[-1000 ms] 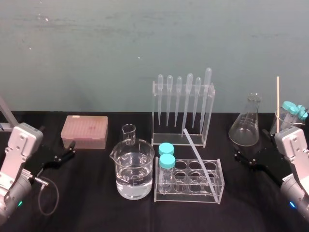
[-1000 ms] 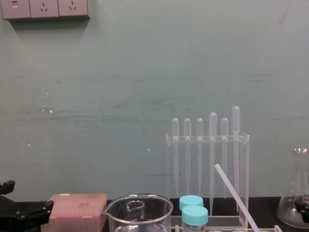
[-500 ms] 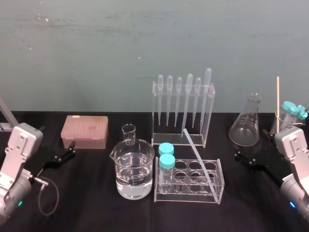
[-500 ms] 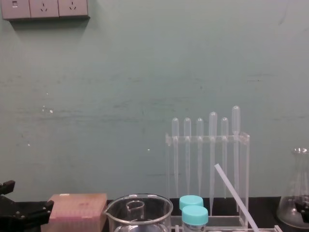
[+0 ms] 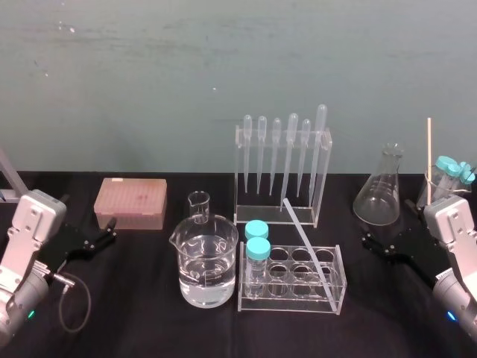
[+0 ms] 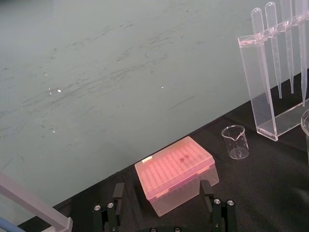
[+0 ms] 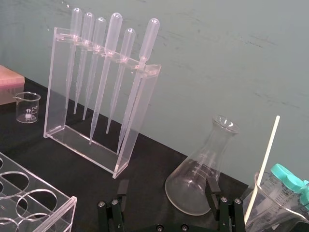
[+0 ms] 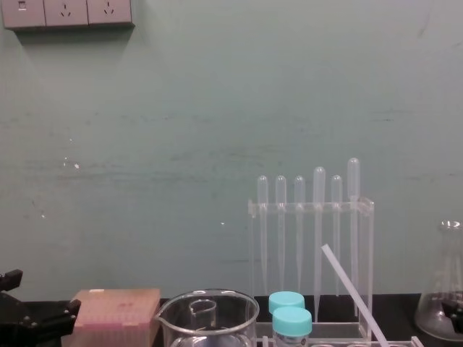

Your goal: Pick up the stirring rod with one hand, then place it down.

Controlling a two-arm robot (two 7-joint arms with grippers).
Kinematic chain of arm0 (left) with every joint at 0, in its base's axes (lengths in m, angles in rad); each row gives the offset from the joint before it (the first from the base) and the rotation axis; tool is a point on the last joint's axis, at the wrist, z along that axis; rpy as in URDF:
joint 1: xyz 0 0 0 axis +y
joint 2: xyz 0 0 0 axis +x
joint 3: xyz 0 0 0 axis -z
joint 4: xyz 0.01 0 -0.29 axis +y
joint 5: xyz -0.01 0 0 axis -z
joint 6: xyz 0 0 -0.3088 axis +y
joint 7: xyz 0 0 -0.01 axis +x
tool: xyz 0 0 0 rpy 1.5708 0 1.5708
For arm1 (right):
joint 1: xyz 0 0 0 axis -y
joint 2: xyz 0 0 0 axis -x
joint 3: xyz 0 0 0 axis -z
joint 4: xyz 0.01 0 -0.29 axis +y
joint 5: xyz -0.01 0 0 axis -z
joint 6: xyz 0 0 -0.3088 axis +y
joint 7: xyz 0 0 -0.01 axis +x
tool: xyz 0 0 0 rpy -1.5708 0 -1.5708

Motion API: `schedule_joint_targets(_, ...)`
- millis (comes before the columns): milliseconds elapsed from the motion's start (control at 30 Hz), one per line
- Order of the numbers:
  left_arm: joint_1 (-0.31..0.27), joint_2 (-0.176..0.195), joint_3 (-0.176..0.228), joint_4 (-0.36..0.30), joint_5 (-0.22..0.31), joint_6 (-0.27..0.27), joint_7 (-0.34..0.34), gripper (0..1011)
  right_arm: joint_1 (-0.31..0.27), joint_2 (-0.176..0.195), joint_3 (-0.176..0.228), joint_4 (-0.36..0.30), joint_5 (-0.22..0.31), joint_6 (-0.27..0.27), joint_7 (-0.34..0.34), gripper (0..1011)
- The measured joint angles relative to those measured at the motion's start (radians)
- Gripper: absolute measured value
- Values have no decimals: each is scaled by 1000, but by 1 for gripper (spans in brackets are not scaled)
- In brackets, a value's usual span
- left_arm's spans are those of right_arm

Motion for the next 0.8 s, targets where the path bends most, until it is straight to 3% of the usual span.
schedule_joint_targets(600, 0, 0, 0, 0, 0, 0, 0, 1000, -1, -2, 4, 0, -2, -1, 1, 1000)
schedule_joint_targets(733, 0, 0, 0, 0, 0, 0, 0, 1000, -12, -9, 25, -4, -3, -20, -1, 1000)
schedule_joint_targets(800, 0, 0, 0, 0, 0, 0, 0, 1000, -22, -17, 46, -6, 2, -62, -7, 1000)
